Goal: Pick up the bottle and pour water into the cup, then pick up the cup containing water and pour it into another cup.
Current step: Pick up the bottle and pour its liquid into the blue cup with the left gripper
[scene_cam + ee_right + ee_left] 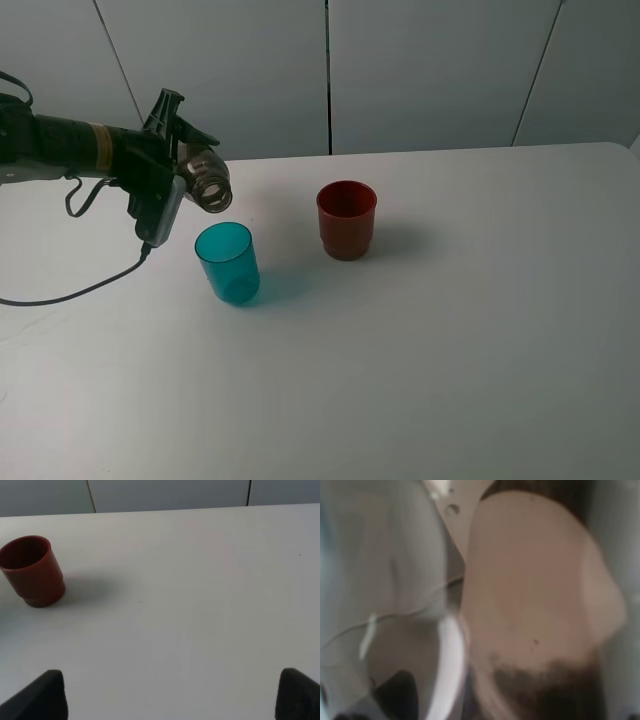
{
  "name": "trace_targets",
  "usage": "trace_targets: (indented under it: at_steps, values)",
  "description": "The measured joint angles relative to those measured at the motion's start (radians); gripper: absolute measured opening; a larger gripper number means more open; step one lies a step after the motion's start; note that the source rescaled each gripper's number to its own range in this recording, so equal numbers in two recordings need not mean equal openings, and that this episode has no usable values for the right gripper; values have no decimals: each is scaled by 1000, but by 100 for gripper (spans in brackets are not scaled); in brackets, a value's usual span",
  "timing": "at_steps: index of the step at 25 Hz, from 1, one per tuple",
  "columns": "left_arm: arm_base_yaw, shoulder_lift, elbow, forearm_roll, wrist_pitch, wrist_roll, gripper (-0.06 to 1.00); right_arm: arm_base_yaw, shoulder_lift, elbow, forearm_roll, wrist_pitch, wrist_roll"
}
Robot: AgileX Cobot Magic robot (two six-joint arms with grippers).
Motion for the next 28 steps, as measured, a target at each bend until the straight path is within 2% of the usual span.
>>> trace_targets:
  at_steps: [15,28]
  values:
    - [0,0,0,-5,-28,123,0,0,0,0,0,0,0]
    - [-13,0,0,0,-52,176,0,0,0,0,0,0,0]
